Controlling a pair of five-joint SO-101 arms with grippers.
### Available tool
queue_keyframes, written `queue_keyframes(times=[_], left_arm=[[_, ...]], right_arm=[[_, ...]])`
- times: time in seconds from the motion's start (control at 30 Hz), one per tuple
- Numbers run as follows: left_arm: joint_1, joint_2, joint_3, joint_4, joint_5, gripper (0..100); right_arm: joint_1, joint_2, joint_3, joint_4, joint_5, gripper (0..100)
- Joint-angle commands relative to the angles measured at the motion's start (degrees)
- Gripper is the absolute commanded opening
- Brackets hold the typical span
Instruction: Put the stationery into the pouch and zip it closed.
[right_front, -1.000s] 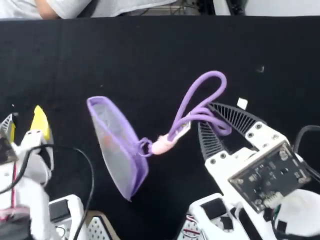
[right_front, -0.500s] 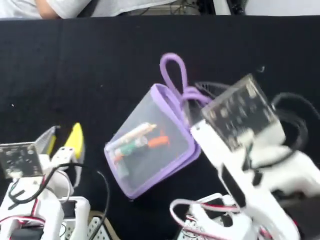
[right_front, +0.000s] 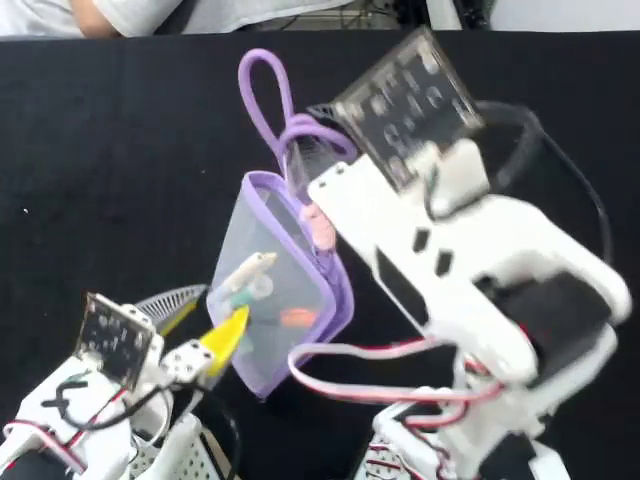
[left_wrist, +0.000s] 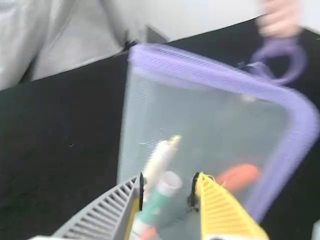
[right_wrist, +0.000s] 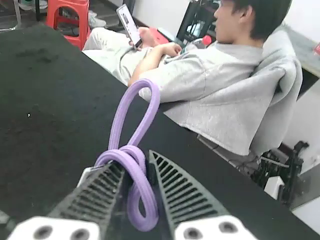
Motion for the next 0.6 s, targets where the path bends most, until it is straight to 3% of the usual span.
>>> queue_keyframes(times=[0.0, 0.2, 0.57], left_arm=[[5.8, -4.6, -3.5, 0.6, -0.1, 18], [11.9, -3.5, -1.1, 0.4, -0.1, 19], [11.9, -4.9, -2.5, 1.6, -0.1, 19]], right_arm=[[-0.9, 3.1, -4.4, -1.7, -0.7, 1.1], [-4.9, 7.3, -8.0, -3.5, -4.6, 1.1], [-13.6, 13.0, -8.7, -10.4, -4.8, 1.1]])
